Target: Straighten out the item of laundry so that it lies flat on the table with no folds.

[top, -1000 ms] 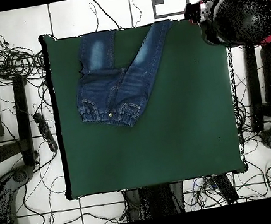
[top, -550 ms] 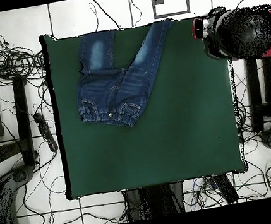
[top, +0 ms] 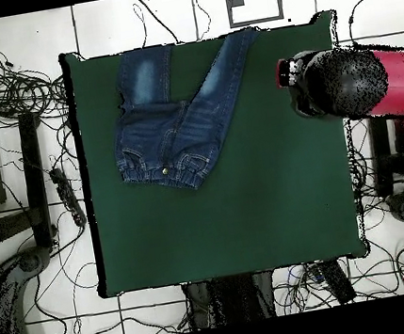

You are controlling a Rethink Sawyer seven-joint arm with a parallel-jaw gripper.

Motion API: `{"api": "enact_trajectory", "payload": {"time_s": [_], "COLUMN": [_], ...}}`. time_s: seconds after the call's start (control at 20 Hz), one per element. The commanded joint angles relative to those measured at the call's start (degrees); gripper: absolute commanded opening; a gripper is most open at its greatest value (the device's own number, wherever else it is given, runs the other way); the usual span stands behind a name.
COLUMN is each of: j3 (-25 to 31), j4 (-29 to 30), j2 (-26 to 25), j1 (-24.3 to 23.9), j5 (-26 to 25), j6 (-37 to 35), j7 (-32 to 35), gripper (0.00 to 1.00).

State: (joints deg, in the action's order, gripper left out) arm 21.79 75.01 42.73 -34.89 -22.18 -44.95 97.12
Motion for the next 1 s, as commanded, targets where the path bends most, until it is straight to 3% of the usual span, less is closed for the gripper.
{"api": "enact_trajectory", "payload": {"time_s": [0.05, 1.0], "j3": [-3.69, -14.24], "j4": [14.92, 21.64], "j2": [-0.27, -1.52], "j1": [5.55, 14.56], "j5": [4.35, 11.91], "j6": [6.12, 17.32], "j7": [19.12, 27.70], "gripper": [1.00, 1.00]}}
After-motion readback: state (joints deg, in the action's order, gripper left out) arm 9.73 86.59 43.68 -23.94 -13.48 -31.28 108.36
